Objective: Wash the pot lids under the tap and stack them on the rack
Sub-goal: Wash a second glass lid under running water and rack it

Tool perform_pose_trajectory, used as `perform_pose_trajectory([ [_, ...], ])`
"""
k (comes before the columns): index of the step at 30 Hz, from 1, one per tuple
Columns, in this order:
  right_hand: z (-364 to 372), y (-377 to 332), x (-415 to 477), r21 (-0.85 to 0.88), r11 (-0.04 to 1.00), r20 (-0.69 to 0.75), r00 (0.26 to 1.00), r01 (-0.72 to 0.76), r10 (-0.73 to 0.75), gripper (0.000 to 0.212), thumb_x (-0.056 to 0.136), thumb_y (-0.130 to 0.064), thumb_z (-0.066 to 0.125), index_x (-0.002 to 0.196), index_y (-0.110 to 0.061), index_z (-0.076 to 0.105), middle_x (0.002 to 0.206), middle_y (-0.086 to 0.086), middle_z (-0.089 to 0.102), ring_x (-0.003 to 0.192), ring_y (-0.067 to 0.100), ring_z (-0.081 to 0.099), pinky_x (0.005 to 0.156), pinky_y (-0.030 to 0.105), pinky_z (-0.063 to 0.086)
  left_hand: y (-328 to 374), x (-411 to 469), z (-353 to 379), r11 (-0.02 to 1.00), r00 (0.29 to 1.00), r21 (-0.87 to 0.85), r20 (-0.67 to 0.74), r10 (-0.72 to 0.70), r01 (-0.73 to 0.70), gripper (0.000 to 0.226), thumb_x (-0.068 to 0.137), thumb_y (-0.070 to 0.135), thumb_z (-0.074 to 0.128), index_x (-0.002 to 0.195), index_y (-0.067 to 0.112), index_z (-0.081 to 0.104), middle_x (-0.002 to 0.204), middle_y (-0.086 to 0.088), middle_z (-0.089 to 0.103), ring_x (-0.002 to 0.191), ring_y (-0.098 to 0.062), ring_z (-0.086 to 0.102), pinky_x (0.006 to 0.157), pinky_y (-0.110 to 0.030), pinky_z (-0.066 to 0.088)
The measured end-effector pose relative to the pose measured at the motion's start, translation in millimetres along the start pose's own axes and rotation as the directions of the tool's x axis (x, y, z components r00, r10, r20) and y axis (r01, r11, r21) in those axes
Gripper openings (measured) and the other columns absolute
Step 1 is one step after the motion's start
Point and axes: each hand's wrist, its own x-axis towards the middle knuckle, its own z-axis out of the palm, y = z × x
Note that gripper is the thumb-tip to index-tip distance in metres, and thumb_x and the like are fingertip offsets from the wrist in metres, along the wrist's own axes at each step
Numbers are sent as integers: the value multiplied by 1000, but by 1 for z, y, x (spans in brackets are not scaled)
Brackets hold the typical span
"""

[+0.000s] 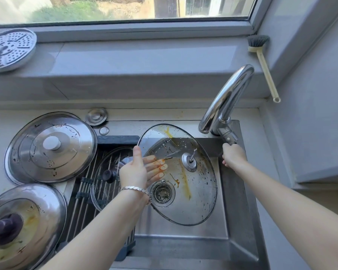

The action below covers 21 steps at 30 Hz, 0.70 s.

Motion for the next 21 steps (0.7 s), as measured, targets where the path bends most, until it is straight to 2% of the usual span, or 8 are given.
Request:
perform_pose_trajectory([
  [2,-1,-9,-9,-4,998,34,997,-64,64,41,93,-29,34,92,5,57,72,14,58,71,31,56,81,44,50,0,-2,1,1000,1000,2,0,6,-6,53,93,49,40,81,1,60,54,-8,69,45,-18,67,39,-22,53],
  [4,3,-19,-29,-72,992,40,994,-102,105,58,92,-42,40,128,4,42,114,19,55,104,35,53,90,42,43,-1,-3,2,1000,1000,-2,-9,6,-6,53,94,48,40,81,1,60,53,-8,68,44,-17,66,39,-21,52],
  [7,18,-21,-90,-90,965,11,969,245,-245,64,93,-42,40,145,-8,23,153,14,18,142,27,14,114,41,18,-2,-7,4,1000,1000,5,-25,0,0,53,94,48,39,80,1,59,60,-13,68,43,-17,65,39,-22,53],
  [10,40,-11,-153,-86,627,295,621,774,-726,59,92,-46,21,148,-24,18,155,-8,3,142,4,-6,119,31,-1,-3,-12,7,999,998,28,-61,17,-15,49,94,46,42,74,5,60,55,-7,67,43,-16,64,38,-20,51],
  [12,52,-9,-161,-85,425,458,414,901,-787,61,90,-46,17,147,-26,11,151,-13,-2,141,0,-8,117,25,-8,-4,-16,7,992,992,114,-103,68,-56,45,93,43,46,66,10,60,38,5,60,47,-16,62,40,-18,48],
  [13,54,-12,-155,-111,379,459,386,919,-800,63,89,-46,17,148,-24,13,151,-13,-1,141,0,-7,116,24,-8,-4,-19,6,991,992,121,-103,70,-57,44,93,42,47,66,10,62,36,6,59,47,-16,62,41,-17,48],
  [18,49,-38,-129,-253,567,346,620,784,-704,73,85,-49,6,150,-15,5,158,-2,-4,143,5,-10,109,17,-13,-7,-30,7,996,999,82,-4,48,-48,52,96,41,40,66,4,61,44,-5,64,40,-16,64,39,-27,53],
  [21,53,-27,-155,-224,440,418,493,870,-763,69,87,-43,6,149,-12,1,154,-3,-13,140,7,-18,115,25,-12,-8,-28,1,989,996,131,-56,75,-67,51,94,44,42,63,9,63,39,1,61,40,-16,61,40,-24,50],
])
